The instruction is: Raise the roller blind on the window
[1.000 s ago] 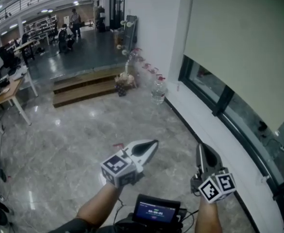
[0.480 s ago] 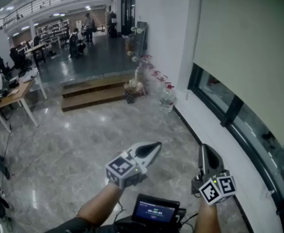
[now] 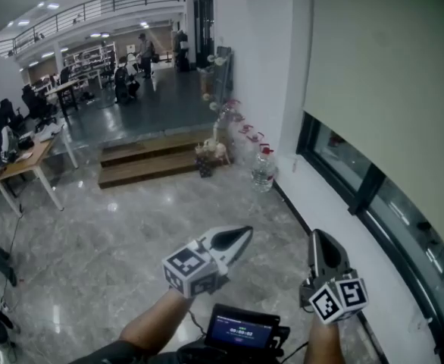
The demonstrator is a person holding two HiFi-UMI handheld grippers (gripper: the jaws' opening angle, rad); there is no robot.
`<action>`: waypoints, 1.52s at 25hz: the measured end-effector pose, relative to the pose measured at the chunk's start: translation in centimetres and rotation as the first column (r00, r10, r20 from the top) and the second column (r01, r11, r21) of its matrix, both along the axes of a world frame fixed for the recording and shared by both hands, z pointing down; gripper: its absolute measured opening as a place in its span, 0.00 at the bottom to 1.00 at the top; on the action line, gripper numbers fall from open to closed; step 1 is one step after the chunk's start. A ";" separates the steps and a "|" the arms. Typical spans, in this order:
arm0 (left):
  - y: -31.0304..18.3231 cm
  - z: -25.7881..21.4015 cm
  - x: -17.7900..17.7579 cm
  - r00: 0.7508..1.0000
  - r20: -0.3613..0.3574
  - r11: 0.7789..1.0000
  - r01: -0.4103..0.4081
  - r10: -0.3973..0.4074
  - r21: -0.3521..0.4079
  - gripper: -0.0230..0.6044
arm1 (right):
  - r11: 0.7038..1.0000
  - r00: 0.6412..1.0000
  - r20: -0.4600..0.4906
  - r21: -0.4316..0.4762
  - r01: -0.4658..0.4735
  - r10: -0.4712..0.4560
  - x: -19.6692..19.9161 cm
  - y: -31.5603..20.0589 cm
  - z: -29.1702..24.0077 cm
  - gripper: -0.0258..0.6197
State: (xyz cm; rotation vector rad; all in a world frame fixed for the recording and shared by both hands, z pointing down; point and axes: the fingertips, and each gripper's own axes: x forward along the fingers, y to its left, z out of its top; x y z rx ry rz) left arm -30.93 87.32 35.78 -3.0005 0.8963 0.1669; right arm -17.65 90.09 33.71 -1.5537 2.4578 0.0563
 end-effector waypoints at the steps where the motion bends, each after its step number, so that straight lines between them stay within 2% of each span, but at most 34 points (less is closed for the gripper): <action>1: -0.4 -0.1 0.6 1.000 0.001 1.000 0.000 0.000 0.002 0.02 | 1.000 1.000 0.002 0.002 0.001 -0.001 0.6 -0.4 -0.1 0.05; 7: -3.1 -0.4 4.7 1.000 0.002 1.000 -0.018 0.018 -0.008 0.02 | 1.000 1.000 0.009 0.011 0.004 -0.004 4.7 -3.4 -0.5 0.05; 17: -7.1 1.1 7.9 1.000 0.017 0.999 -0.025 0.026 -0.038 0.02 | 1.000 0.999 0.046 -0.005 0.020 -0.020 7.9 -7.7 0.4 0.05; 29: -15.7 1.6 8.0 0.997 -0.020 0.995 -0.079 0.078 -0.061 0.02 | 0.999 0.999 0.034 -0.026 -0.027 0.028 7.7 -15.7 1.2 0.05; 38: -23.2 1.4 7.6 0.995 -0.017 0.993 -0.103 0.103 -0.050 0.02 | 0.998 0.998 0.033 -0.040 -0.058 0.059 7.0 -22.9 1.6 0.05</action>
